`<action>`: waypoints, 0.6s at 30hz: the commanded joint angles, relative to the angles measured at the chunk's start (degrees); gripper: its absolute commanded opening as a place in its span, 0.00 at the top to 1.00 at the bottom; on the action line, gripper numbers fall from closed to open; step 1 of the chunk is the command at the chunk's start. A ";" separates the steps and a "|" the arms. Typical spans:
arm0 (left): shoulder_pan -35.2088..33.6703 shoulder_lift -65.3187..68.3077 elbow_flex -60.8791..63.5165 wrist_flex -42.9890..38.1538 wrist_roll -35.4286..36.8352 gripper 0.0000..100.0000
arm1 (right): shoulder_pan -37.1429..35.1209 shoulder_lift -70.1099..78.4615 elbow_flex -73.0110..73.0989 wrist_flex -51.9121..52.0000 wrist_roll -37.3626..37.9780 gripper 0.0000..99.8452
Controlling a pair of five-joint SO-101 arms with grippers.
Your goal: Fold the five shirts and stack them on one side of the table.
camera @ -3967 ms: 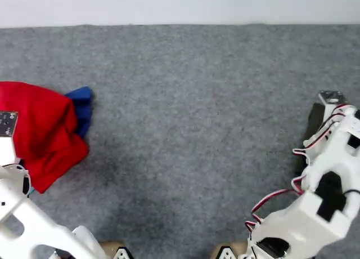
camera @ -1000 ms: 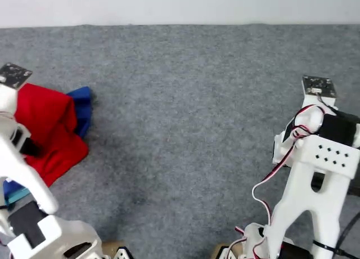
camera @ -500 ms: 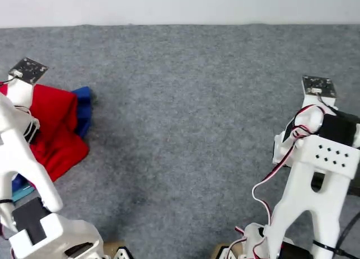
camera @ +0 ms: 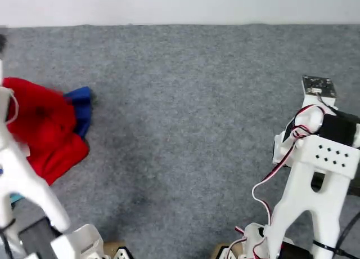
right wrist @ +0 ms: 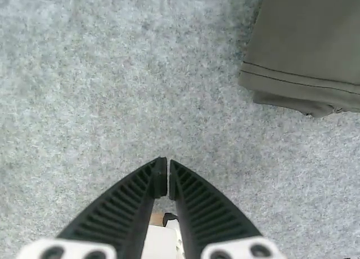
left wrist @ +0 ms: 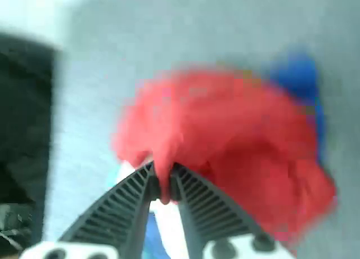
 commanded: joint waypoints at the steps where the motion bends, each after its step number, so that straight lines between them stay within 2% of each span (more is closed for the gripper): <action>1: 0.18 -6.33 -9.27 -7.12 9.23 0.99 | -0.40 -1.10 -0.70 1.89 -0.26 0.99; 7: 0.53 -8.79 -16.66 -19.87 20.92 0.99 | -0.40 -1.10 -0.70 1.89 -0.26 0.99; 10: 3.25 -8.53 -18.77 -26.55 24.09 0.99 | -0.40 -1.10 -0.70 1.89 -0.26 0.99; 14: 11.78 -8.62 -19.12 -31.30 24.00 0.99 | -0.40 -1.10 -0.70 1.89 -0.26 0.99; 18: 24.26 -8.44 -17.89 -30.51 20.48 0.99 | -0.40 -1.10 -0.53 1.89 -0.26 0.99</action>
